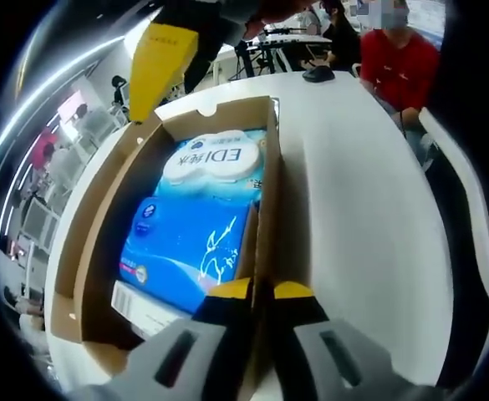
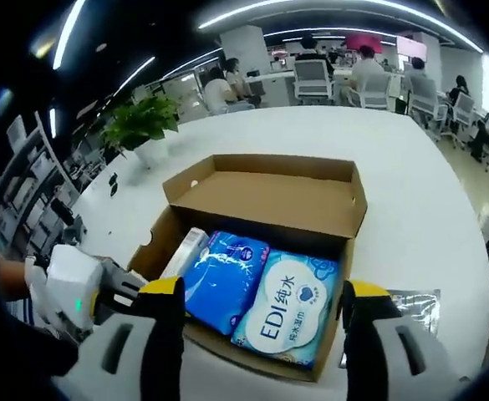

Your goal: Operate the shoe box by opening the lid, removing the specified soft item, and placing it in the target area until the item is outside and the box remains undamaged.

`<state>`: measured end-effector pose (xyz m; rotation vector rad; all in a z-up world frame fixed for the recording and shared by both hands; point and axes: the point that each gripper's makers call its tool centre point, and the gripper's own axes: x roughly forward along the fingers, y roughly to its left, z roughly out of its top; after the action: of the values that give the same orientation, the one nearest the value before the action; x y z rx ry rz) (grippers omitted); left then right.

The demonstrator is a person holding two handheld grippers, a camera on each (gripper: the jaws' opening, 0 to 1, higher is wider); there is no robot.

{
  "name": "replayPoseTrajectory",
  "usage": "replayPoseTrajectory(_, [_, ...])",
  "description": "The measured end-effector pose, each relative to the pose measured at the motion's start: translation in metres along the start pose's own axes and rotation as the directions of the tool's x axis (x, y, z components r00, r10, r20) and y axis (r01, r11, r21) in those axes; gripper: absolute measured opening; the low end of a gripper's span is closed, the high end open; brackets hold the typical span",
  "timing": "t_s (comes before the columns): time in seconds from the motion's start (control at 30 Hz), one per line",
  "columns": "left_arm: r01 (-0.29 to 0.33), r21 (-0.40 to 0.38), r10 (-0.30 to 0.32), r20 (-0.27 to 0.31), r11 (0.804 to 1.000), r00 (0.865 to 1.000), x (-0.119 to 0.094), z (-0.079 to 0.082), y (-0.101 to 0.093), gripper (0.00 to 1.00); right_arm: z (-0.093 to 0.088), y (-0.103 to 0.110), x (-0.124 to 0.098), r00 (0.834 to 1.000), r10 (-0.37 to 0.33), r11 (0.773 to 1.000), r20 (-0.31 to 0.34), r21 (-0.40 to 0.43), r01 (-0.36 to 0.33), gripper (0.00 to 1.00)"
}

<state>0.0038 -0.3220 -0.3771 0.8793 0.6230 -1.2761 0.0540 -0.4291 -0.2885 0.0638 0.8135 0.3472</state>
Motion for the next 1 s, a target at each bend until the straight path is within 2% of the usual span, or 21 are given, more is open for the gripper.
replayPoseTrajectory(0.17, [-0.011, -0.01, 0.011, 0.002, 1.0, 1.0, -0.001, 0.0, 0.002, 0.07, -0.007, 0.002, 0.007, 1.0, 0.002, 1.0, -0.022, 0.004, -0.002, 0.79])
replayPoseTrajectory(0.2, [-0.01, -0.014, 0.01, 0.003, 1.0, 1.0, 0.0, 0.0, 0.002, 0.07, -0.007, 0.009, 0.006, 1.0, 0.003, 1.0, -0.028, 0.002, -0.003, 0.79])
replayPoseTrajectory(0.43, [-0.01, -0.009, 0.01, 0.007, 1.0, 1.0, 0.0, -0.001, 0.0, 0.07, -0.011, 0.017, 0.012, 0.998, 0.008, 0.998, -0.055, -0.056, -0.011, 0.78])
replayPoseTrajectory(0.57, [-0.014, -0.014, 0.015, 0.023, 1.0, 1.0, 0.0, -0.001, 0.0, 0.07, -0.012, 0.01, 0.024, 0.998, -0.005, 0.998, -0.067, -0.063, 0.0, 0.78])
replayPoseTrajectory(0.7, [-0.015, -0.002, 0.015, 0.025, 1.0, 1.0, 0.0, 0.0, 0.0, 0.07, -0.016, 0.011, 0.017, 0.996, -0.014, 0.997, -0.085, -0.072, 0.008, 0.79])
replayPoseTrajectory(1.0, [-0.007, 0.007, 0.006, 0.036, 1.0, 0.999, -0.001, 0.0, 0.0, 0.07, -0.028, 0.007, 0.028, 0.993, -0.037, 0.998, -0.116, -0.062, 0.03, 0.78])
